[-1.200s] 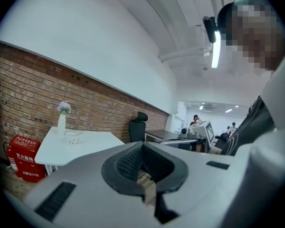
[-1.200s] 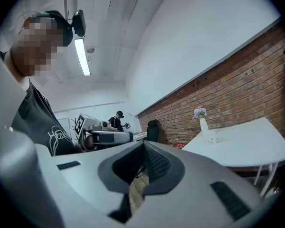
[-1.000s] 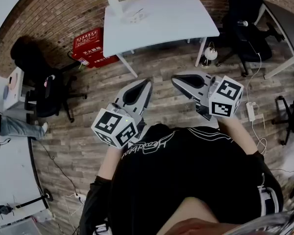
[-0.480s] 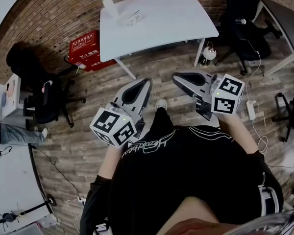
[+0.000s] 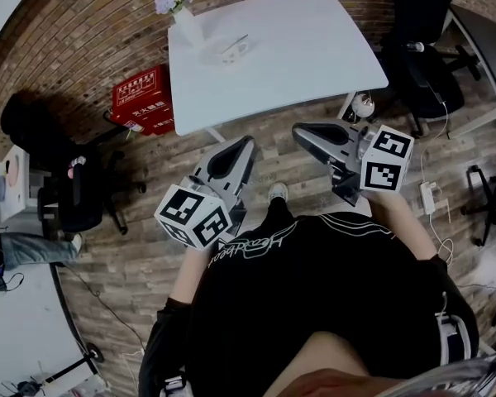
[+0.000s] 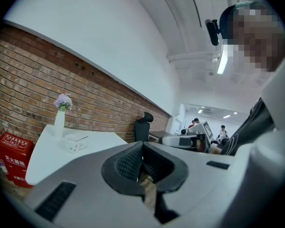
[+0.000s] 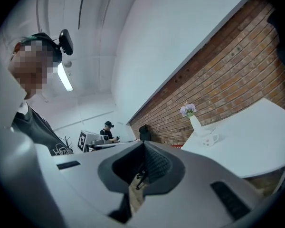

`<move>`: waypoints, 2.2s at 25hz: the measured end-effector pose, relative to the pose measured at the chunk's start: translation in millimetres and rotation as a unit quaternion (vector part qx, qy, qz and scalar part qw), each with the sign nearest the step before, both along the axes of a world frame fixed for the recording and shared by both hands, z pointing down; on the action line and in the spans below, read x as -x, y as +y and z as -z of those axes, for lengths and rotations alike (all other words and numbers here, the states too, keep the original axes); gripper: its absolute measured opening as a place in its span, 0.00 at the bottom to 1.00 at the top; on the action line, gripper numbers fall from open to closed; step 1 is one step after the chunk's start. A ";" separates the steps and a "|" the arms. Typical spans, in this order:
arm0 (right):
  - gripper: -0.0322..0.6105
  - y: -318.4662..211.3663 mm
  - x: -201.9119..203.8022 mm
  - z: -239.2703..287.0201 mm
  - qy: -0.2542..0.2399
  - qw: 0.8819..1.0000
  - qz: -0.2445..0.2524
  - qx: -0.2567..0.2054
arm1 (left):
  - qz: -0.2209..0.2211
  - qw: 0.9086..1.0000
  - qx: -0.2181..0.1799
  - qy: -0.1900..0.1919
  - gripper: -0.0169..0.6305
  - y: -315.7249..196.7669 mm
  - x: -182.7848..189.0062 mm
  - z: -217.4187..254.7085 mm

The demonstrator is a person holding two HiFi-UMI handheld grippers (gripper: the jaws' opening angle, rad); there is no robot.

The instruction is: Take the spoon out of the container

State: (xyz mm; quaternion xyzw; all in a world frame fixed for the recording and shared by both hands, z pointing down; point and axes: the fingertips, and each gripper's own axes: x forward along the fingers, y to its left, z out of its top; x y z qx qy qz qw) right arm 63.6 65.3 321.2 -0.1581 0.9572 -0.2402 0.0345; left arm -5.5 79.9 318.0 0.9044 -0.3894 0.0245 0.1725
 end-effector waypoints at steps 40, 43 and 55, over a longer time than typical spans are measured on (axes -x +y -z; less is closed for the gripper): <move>0.05 -393.9 79.2 -123.7 0.056 0.982 -0.105 0.145 | 0.039 0.994 0.103 0.012 0.03 -351.2 141.7 -82.6; 0.05 -409.4 79.9 -139.3 0.061 0.979 -0.110 0.160 | 0.049 0.992 0.113 0.015 0.03 -360.0 145.9 -93.3; 0.18 -437.8 99.1 -193.6 0.079 0.968 -0.102 0.213 | 0.084 0.986 0.140 0.024 0.03 -379.7 166.1 -119.3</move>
